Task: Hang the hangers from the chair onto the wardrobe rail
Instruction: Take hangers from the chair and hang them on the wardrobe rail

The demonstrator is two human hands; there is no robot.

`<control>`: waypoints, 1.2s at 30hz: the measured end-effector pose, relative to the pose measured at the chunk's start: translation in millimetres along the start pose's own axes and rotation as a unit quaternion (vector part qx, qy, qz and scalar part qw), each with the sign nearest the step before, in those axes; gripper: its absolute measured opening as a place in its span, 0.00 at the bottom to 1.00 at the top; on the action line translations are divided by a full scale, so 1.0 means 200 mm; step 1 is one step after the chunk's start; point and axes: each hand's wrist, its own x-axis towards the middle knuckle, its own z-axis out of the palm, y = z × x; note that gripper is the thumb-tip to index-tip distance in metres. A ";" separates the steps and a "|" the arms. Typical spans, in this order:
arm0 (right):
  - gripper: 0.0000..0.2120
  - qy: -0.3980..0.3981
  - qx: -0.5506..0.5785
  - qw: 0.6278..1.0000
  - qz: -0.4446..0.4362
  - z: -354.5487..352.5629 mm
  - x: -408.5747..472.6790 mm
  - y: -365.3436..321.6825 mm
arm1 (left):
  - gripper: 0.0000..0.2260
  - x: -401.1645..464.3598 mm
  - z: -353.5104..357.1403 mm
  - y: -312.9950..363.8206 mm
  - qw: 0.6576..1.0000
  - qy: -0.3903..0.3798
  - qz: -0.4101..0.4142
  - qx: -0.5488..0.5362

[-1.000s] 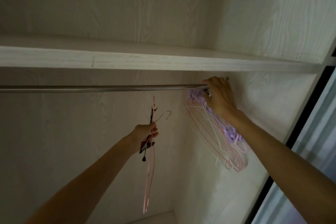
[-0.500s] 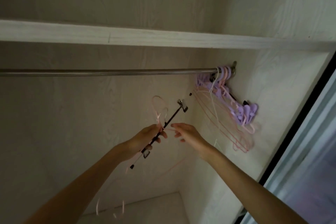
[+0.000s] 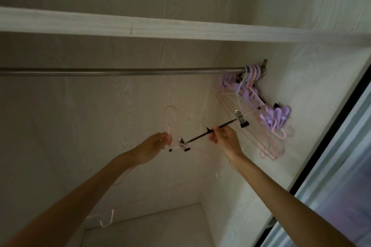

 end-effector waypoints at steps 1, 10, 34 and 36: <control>0.10 0.015 0.000 1.000 -0.021 0.00 -0.01 0.00 | 0.13 0.00 -0.03 -0.02 0.999 0.012 -0.020 -0.029; 0.06 0.158 0.046 0.971 -0.171 0.11 0.01 -0.17 | 0.13 0.03 -0.14 -0.03 0.985 0.133 -0.071 -0.081; 0.18 0.284 -0.093 0.952 -0.062 0.28 0.44 -0.14 | 0.10 0.07 -0.21 0.12 0.969 0.139 -0.136 -0.154; 0.19 0.232 -0.077 0.968 -0.055 0.27 0.43 -0.12 | 0.10 0.08 -0.22 0.10 0.970 0.139 -0.130 -0.153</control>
